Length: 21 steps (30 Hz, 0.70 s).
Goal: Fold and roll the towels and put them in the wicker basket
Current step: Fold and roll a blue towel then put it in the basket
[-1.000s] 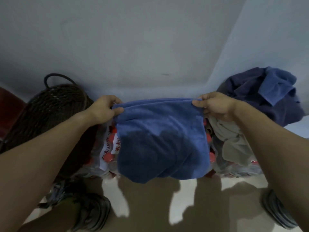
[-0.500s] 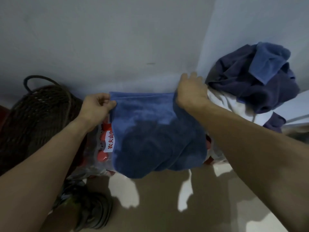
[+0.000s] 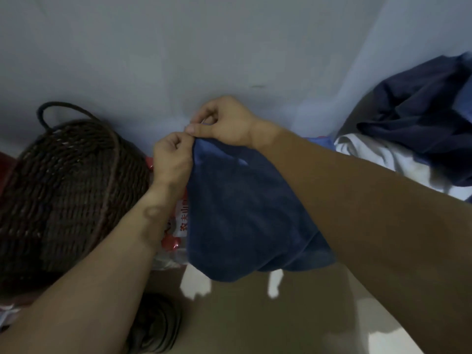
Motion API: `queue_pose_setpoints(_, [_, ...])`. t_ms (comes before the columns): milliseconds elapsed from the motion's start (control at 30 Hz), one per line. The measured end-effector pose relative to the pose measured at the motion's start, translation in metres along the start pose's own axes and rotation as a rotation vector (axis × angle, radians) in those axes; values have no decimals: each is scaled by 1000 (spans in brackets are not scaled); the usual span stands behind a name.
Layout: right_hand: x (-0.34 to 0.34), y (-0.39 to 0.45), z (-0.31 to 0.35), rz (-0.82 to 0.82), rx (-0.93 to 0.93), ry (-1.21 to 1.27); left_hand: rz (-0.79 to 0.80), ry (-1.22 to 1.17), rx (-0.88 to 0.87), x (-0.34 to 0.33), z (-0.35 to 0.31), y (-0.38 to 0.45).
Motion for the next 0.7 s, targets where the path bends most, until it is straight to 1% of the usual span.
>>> queue_pose_setpoints(67, [4,3,1,44,-37,4,-37,-89,49,-6,-2,2])
queue_pose_setpoints(133, [10,6,-1,107,-101,-8,-110,-159,95,-10,-4,5])
queue_pose_setpoints(200, [15,11,-6,117,-148,-36,-104,-124,131,-12,-2,8])
queue_pose_setpoints(333, [14,22,-7,79,-158,-90,58,41,185,-6,2,9])
queue_pose_setpoints(467, [2,24,3,144,-168,-339,205,66,267,12,-7,16])
queue_pose_setpoints(533, [-5,15,2,127,-157,-334,306,125,316,21,-10,13])
queue_pose_setpoints(633, [-12,-14,-7,73,-122,-300,532,303,357,29,-11,-8])
queue_pose_setpoints(700, [-17,-29,-14,62,-119,-304,595,387,342,30,-7,-21])
Point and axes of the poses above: each hand's wrist, its own y-axis towards the middle knuckle, its own x-axis out of the back of the hand, z = x × y, the point moved 1 cm from there along y, towards the middle knuckle, and after that the axes turned 12 degrees about z, right-handed, at the moved point
